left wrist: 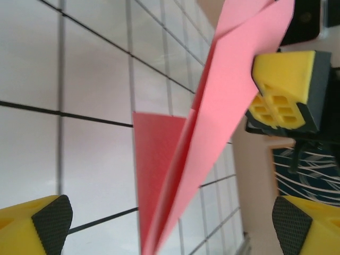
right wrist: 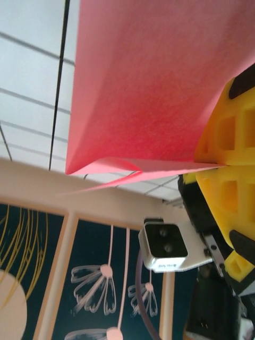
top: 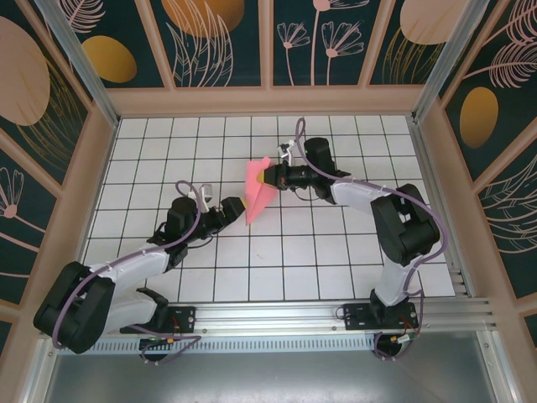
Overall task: Fold a paper plane with a square sheet of paper (pick it up from the middle)
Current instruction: Turn over the paper at the center of the table.
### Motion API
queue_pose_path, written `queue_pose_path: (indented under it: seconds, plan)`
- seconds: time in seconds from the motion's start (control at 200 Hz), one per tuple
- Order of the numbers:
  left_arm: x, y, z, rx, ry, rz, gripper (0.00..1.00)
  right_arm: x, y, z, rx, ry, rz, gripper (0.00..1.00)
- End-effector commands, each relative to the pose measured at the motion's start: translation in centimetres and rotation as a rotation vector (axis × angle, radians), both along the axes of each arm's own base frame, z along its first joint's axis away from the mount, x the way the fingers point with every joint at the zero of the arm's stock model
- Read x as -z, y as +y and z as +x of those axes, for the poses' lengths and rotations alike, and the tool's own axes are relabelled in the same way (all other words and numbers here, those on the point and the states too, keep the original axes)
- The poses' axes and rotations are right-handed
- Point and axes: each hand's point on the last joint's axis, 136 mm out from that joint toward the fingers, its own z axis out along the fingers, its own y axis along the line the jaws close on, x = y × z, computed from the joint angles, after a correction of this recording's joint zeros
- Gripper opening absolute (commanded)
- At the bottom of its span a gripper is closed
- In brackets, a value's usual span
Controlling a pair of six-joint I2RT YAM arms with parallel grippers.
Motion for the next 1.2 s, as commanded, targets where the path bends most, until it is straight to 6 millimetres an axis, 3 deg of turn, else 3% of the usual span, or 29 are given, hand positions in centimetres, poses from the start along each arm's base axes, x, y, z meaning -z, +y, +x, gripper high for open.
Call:
queue_pose_path:
  seconds: [0.0, 0.195, 0.53, 0.761, 1.076, 1.191]
  plan:
    - [-4.2, -1.5, -0.2, 0.081, -0.098, -0.159, 0.96, -2.6, 0.2, -1.5, -0.085, -0.022, 0.098, 0.01]
    - [-5.4, -2.1, -0.1, 0.107, -0.124, -0.234, 0.94, -4.4, 0.4, -2.2, -0.128, -0.007, 0.163, 0.02]
    - [-4.6, -2.3, 0.3, 0.104, -0.105, -0.234, 0.92, -5.6, 0.5, -2.3, -0.145, 0.007, 0.191, 0.03]
    - [-5.0, -2.4, 0.4, 0.108, -0.127, -0.230, 0.51, -4.6, 0.6, -2.1, -0.142, 0.028, 0.175, 0.03]
    - [-5.2, -2.4, 0.5, 0.115, -0.156, -0.212, 0.20, -3.0, 0.6, -1.7, -0.124, 0.055, 0.123, 0.04]
    - [-5.3, -2.4, 0.5, 0.115, -0.166, -0.204, 0.12, -2.4, 0.3, -1.2, -0.100, 0.057, 0.093, 0.10]
